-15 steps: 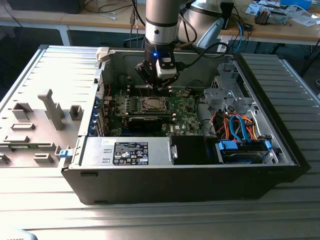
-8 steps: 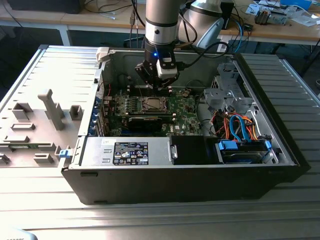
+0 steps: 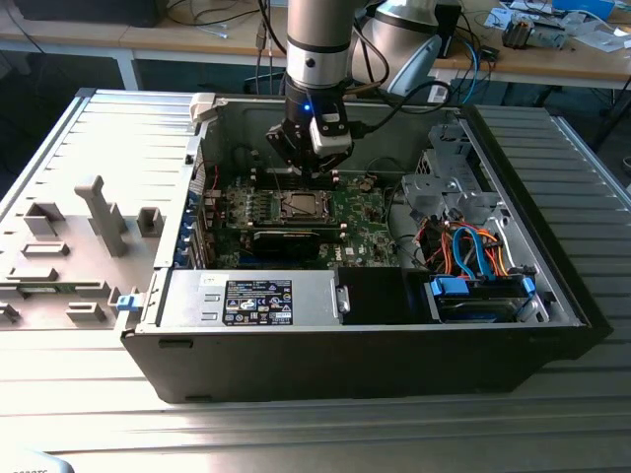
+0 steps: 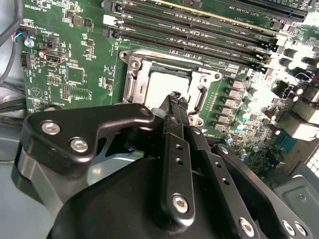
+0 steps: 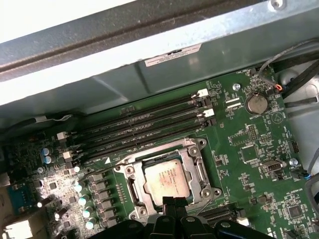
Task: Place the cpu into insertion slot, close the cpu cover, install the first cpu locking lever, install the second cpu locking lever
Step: 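Install the first cpu locking lever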
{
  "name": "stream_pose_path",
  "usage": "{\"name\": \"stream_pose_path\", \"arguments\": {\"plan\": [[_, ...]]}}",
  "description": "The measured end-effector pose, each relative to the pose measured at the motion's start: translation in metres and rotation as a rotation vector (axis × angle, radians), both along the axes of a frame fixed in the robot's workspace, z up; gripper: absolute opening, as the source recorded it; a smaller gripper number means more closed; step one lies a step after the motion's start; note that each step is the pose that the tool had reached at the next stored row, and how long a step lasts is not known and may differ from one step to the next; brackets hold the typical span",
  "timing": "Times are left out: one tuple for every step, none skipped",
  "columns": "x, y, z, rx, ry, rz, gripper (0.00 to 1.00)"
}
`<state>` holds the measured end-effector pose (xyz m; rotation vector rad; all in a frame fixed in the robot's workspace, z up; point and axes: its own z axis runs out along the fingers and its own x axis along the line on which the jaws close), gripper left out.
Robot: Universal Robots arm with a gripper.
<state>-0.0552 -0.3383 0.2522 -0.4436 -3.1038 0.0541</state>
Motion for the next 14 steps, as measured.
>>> {"name": "stream_pose_path", "arguments": {"plan": [[0.0,0.0,0.0,0.0,0.0,0.005,0.11],[0.0,0.0,0.0,0.0,0.0,0.008,0.11],[0.0,0.0,0.0,0.0,0.0001,0.01,0.11],[0.0,0.0,0.0,0.0,0.0,0.014,0.11],[0.0,0.0,0.0,0.0,0.0,0.017,0.11],[0.0,0.0,0.0,0.0001,0.0,0.023,0.11],[0.0,0.0,0.0,0.0,0.0,0.029,0.11],[0.0,0.0,0.0,0.0001,0.0,0.032,0.11],[0.0,0.0,0.0,0.0,0.0,0.035,0.11],[0.0,0.0,0.0,0.0001,0.0,0.037,0.11],[0.0,0.0,0.0,0.0001,0.0,0.041,0.11],[0.0,0.0,0.0,0.0001,0.0001,0.045,0.11],[0.0,0.0,0.0,0.0,0.0,0.047,0.11],[0.0,0.0,0.0,0.0,0.0,0.051,0.11]]}}
